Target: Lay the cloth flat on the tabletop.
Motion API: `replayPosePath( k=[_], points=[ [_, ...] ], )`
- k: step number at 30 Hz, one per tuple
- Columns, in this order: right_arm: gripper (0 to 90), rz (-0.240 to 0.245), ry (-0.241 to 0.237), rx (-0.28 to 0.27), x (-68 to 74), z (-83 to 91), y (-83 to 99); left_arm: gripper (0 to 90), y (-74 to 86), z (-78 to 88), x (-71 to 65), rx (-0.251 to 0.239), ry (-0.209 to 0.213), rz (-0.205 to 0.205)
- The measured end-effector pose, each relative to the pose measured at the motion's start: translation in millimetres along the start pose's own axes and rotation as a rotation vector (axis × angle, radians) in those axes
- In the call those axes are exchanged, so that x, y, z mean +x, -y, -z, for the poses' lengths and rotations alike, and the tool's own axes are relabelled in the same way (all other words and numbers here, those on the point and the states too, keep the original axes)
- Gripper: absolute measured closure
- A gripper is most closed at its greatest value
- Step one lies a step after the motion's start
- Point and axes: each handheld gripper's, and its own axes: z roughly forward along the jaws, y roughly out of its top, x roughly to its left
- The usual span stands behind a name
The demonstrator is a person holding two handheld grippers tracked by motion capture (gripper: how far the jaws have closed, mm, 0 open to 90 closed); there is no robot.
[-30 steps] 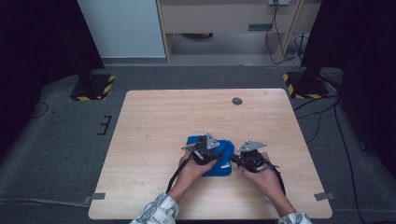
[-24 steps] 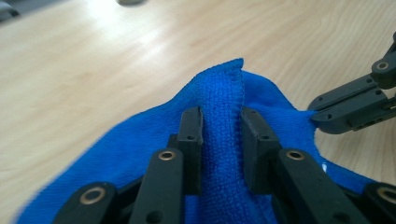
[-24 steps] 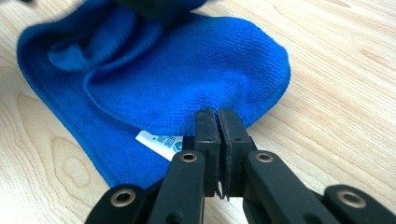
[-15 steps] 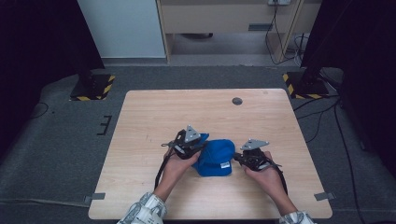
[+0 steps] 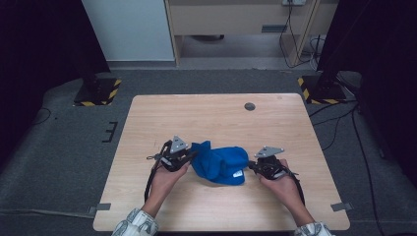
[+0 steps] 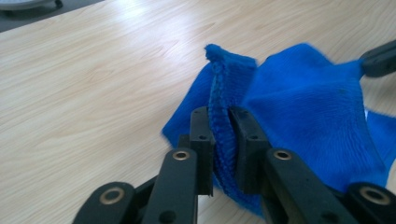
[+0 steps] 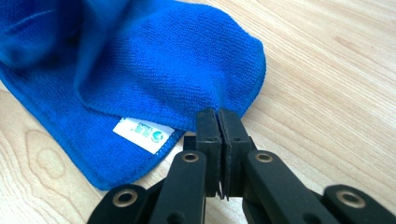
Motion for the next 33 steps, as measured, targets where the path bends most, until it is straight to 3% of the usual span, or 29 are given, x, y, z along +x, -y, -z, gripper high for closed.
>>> replayPosePath(
  k=[10, 13, 15, 17, 19, 21, 23, 26, 33],
  points=[
    [88.2, -0.026, 0.033, 0.02, -11.7, 2.9, 4.7, 79.6, 16.2, 2.7, 22.6, 0.028, -0.053, 0.046],
    [88.2, -0.048, 0.06, 0.029, -19.7, 6.4, 8.0, 78.8, 16.5, -4.7, 26.3, 0.026, -0.061, 0.063],
    [88.0, -0.058, 0.082, 0.04, -25.5, 9.3, 10.7, 78.6, 15.3, -14.1, 26.4, 0.028, -0.044, 0.08],
    [87.3, -0.077, 0.08, 0.037, -31.0, 11.3, 13.0, 78.2, 14.3, -23.3, 22.4, 0.046, -0.054, 0.054],
    [79.6, -0.086, 0.069, 0.009, -33.9, 13.2, 13.7, 78.1, 14.0, -28.3, 18.2, 0.054, -0.045, 0.04],
    [65.7, -0.078, 0.073, -0.02, -34.5, 15.6, 11.3, 78.1, 13.0, -28.3, 14.1, 0.052, -0.046, 0.02],
    [51.4, -0.079, 0.081, -0.045, -32.0, 18.4, 6.7, 78.0, 12.1, -26.0, 13.2, 0.046, -0.046, 0.017],
    [43.2, -0.061, 0.071, -0.095, -24.4, 24.1, -2.1, 78.2, 11.7, -21.3, 13.9, 0.027, -0.047, 0.027],
    [51.4, 0.012, -0.03, -0.177, 12.2, 21.8, -26.8, 78.0, 7.3, -16.5, 9.2, 0.003, -0.035, 0.024]
  ],
)
